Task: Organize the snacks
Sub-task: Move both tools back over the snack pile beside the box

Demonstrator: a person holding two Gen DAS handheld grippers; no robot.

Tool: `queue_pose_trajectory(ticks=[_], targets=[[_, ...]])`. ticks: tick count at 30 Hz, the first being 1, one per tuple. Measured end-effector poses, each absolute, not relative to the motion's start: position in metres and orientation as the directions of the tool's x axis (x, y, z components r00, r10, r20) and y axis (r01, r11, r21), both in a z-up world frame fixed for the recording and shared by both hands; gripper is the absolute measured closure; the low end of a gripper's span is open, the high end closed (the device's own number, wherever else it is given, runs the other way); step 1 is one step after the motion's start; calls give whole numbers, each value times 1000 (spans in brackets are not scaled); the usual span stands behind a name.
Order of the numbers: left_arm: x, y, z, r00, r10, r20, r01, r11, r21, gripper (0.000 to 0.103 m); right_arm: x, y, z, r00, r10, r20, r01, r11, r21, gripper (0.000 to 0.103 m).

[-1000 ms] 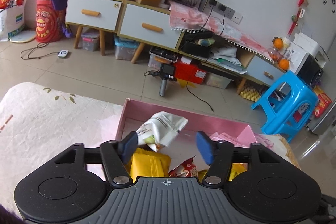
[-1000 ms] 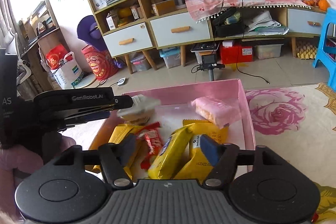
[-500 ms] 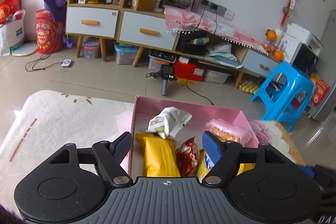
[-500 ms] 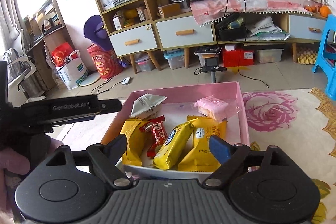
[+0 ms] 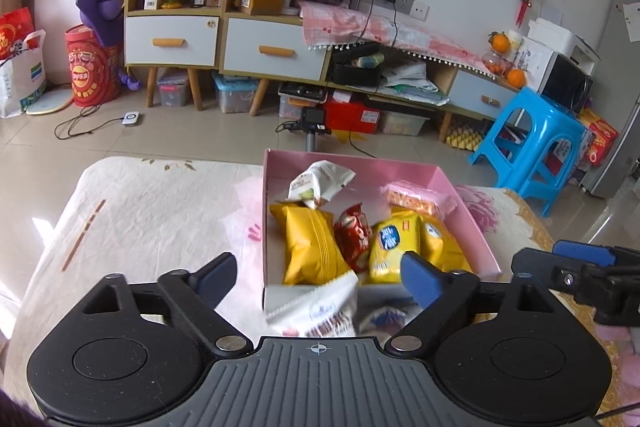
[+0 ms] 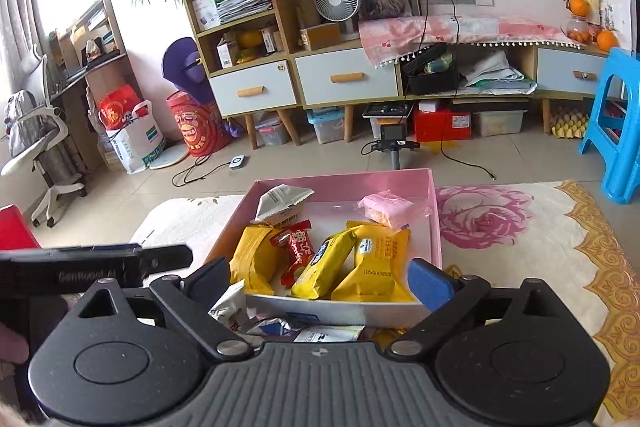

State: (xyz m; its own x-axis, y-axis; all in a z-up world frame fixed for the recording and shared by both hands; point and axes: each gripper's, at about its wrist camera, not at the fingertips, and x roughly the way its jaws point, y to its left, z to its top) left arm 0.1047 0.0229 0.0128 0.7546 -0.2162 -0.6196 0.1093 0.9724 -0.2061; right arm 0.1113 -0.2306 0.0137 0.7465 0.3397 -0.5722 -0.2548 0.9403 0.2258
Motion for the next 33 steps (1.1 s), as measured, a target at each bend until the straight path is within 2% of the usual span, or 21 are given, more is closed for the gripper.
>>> queue_pose_trajectory(ticks=[5, 11, 16, 25, 33], targets=[[84, 25, 11, 749, -229, -622, 124, 970, -208, 5, 97, -228, 13, 754, 333, -567, -258, 943, 211, 10], [63, 26, -3, 732, -233, -641, 139, 971, -194, 4, 84, -226, 2, 755, 335, -564, -277, 942, 188, 9], [54, 33, -14, 694, -226, -683, 126, 973, -194, 3, 72, -217, -6, 756, 314, -574, -325, 942, 88, 9], [41, 45, -29, 696, -200, -690, 135, 980, -149, 3, 45, -207, -31, 726, 315, -611, -427, 903, -42, 8], [41, 28, -46, 672, -269, -690, 264, 958, -115, 3, 41, -212, -49, 701, 278, -657, -421, 905, -67, 8]])
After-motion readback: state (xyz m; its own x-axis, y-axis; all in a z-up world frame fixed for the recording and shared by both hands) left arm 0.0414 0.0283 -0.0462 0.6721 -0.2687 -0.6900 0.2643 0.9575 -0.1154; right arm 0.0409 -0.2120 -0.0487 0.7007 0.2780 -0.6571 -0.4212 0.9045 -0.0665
